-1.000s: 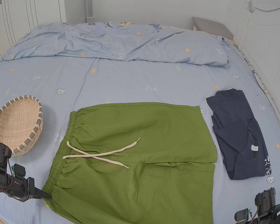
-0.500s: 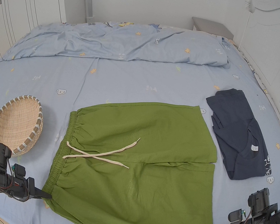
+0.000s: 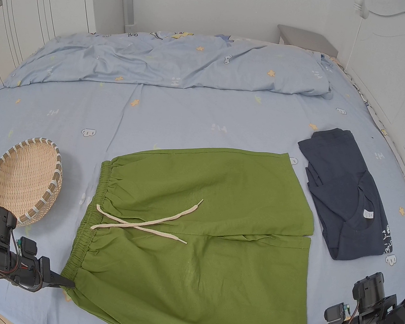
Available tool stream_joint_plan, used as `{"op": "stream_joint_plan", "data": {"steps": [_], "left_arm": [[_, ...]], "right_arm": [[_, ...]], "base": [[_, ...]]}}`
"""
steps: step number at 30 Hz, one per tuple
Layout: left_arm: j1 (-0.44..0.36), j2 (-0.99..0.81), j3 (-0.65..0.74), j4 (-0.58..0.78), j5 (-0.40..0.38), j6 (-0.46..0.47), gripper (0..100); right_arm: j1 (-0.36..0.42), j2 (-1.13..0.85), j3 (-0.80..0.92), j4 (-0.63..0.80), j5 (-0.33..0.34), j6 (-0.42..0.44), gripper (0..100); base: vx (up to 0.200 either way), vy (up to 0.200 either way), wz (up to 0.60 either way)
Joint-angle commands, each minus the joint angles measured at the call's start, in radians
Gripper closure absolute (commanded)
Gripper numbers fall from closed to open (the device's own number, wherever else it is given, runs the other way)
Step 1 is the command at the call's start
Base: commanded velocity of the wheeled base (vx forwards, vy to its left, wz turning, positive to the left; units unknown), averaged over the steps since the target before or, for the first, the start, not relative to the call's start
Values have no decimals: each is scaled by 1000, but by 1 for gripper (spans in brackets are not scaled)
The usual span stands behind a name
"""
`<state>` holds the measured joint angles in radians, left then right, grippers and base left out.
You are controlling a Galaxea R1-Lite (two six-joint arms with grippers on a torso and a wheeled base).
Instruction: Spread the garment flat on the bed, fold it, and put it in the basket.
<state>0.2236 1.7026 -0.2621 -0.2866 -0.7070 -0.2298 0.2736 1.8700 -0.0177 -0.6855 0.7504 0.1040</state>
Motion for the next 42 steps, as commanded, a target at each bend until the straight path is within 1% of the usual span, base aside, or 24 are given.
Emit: {"op": "stream_joint_plan", "data": {"steps": [1, 6, 14, 18, 19, 27, 31, 35, 42], "left_arm": [[2, 0, 1, 0, 0, 0, 100], [3, 0, 0, 0, 0, 0, 100], [3, 0, 0, 0, 0, 0, 100], [3, 0, 1, 0, 0, -2, 100], [3, 0, 1, 0, 0, 0, 100], [3, 0, 0, 0, 0, 0, 100], [3, 0, 0, 0, 0, 0, 100], [16, 0, 0, 0, 0, 0, 100], [16, 0, 4, 1, 0, 1, 100]], "right_arm": [[-1, 9, 18, 1, 0, 0, 0], [-14, 11, 18, 3, -2, -3, 0], [-14, 9, 18, 18, -5, -4, 0], [-11, 9, 18, 18, -20, -6, 0], [-11, 9, 18, 20, -20, -6, 100], [-14, 8, 18, 27, -20, -6, 100], [-16, -2, 18, 55, -22, -6, 100], [-17, -20, 18, 96, -29, -9, 100], [-54, -89, 18, 193, -33, -14, 100]], "base": [[0, 0, 0], [0, 0, 0], [0, 0, 0], [0, 0, 0], [0, 0, 0], [0, 0, 0], [0, 0, 0], [0, 0, 0], [0, 0, 0]]}}
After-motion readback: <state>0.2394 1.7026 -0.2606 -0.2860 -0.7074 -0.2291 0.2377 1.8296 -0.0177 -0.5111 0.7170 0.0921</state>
